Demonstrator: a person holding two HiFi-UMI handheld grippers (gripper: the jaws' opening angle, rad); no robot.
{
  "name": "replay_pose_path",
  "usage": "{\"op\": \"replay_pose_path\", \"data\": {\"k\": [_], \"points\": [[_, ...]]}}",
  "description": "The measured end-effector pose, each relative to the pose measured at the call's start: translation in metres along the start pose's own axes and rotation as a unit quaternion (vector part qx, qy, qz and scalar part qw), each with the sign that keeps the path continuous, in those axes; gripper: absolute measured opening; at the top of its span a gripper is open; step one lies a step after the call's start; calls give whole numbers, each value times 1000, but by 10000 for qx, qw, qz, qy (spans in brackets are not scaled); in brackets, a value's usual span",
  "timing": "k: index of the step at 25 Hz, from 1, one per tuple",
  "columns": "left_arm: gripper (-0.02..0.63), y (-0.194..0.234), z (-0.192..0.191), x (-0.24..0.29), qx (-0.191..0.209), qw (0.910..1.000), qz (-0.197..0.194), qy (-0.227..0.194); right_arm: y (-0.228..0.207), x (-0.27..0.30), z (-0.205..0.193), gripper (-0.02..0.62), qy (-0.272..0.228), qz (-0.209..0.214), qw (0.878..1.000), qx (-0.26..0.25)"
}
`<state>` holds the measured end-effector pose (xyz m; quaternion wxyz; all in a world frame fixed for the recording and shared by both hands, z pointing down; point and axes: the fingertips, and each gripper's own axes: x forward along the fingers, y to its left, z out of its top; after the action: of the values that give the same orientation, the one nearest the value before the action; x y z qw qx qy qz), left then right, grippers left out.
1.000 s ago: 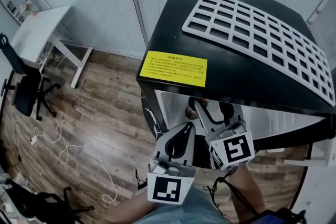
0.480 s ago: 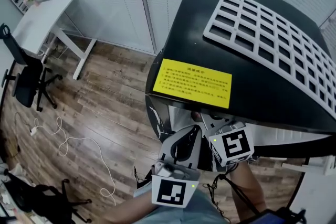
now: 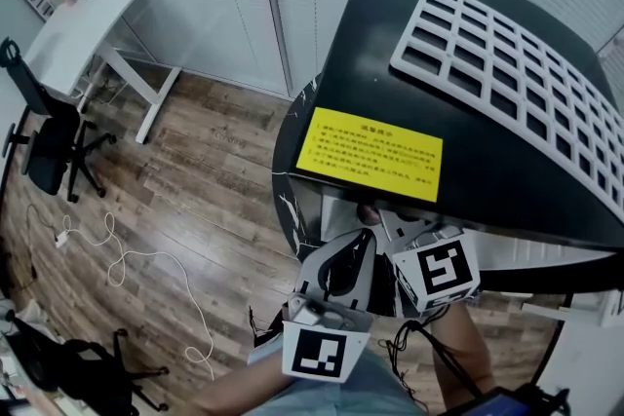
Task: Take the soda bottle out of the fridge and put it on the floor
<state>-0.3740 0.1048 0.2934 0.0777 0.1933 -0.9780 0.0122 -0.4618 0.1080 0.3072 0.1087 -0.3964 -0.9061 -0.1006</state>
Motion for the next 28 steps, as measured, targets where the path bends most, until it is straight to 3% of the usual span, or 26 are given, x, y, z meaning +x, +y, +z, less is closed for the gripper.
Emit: {"op": "replay_pose_path", "data": {"k": [14, 22, 28], "points": [[17, -16, 21, -19, 168, 9994, -61, -304, -1, -56, 23, 123, -310, -441, 9985, -20], [17, -55, 37, -36, 185, 9975, -355, -584, 2, -128, 32, 123, -457, -857, 9953, 23], [17, -70, 39, -53, 204, 9935, -851, -735, 19, -168, 33, 123, -586, -1484, 9872, -24]]}}
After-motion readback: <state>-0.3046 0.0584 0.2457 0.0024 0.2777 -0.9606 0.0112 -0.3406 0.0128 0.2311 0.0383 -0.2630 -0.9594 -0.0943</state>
